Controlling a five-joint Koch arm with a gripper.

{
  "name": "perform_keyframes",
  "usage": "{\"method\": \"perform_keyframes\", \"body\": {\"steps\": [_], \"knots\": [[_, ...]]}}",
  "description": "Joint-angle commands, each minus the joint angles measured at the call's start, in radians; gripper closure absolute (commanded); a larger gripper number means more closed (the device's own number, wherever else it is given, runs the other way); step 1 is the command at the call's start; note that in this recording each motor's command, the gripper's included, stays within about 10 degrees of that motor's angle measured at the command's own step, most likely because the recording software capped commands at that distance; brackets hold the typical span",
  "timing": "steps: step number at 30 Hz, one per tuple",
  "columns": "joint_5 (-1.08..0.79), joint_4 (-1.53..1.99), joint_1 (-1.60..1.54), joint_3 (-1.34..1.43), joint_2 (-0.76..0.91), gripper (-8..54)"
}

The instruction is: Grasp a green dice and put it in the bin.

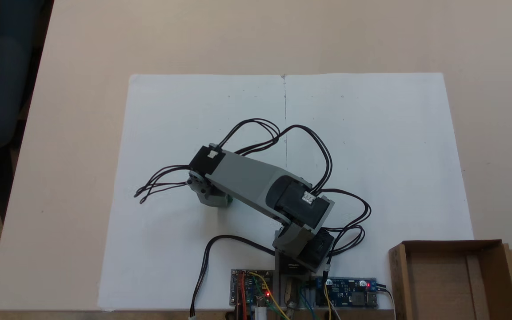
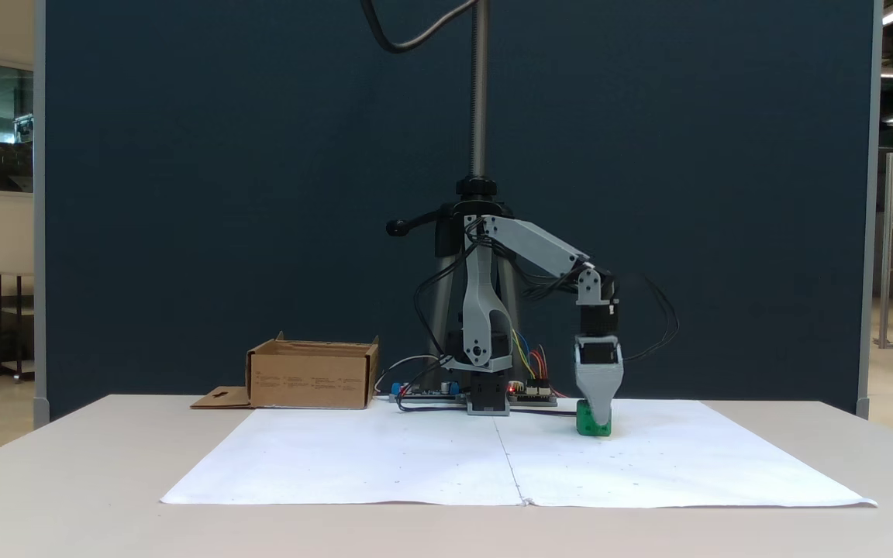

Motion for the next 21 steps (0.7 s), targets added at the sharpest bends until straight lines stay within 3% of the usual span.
{"method": "perform_keyframes", "body": {"steps": [1, 21], "knots": [[0.043, -0.028, -0.005, -0.011, 0.015, 11.0], [0.032, -0.054, 0.014, 0.043, -0.025, 11.5]]}}
